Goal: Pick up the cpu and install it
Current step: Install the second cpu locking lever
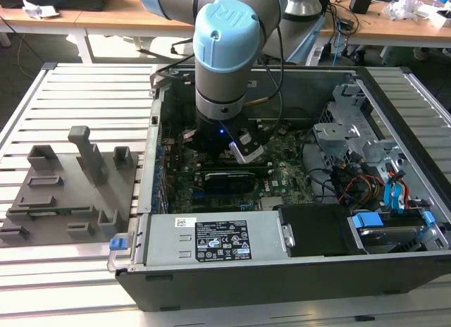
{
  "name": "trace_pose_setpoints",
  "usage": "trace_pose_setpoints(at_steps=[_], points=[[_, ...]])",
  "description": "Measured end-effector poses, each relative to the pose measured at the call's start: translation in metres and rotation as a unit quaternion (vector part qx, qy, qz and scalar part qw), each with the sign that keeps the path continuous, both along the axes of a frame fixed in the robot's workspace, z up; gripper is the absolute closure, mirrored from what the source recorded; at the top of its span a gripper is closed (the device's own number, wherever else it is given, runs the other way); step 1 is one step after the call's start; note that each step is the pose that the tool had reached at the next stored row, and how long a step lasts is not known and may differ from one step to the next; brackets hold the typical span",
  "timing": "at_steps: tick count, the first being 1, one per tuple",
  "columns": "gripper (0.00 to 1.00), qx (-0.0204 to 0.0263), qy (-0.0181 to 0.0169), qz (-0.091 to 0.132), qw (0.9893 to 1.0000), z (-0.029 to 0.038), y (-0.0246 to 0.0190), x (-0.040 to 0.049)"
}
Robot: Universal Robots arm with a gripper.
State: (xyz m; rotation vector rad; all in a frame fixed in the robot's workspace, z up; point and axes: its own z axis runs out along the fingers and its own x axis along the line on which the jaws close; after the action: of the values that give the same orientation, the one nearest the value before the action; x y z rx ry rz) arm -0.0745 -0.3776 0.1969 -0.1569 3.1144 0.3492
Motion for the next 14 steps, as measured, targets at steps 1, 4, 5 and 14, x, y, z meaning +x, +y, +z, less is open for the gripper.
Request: trace_pose_setpoints(at_steps=[1,4,5,14], points=[[0.89,0.0010,0.0000,0.000,1.0000,-0.0003,0.0005,0.0000],[0.89,0.0027,-0.0012,0.000,1.0000,0.0027,0.0014,0.0000],[0.89,0.0027,-0.0012,0.000,1.0000,0.0046,0.0025,0.0002],[0.89,-0.0065,-0.0012,0.000,1.0000,0.0111,0.0184,0.0173]])
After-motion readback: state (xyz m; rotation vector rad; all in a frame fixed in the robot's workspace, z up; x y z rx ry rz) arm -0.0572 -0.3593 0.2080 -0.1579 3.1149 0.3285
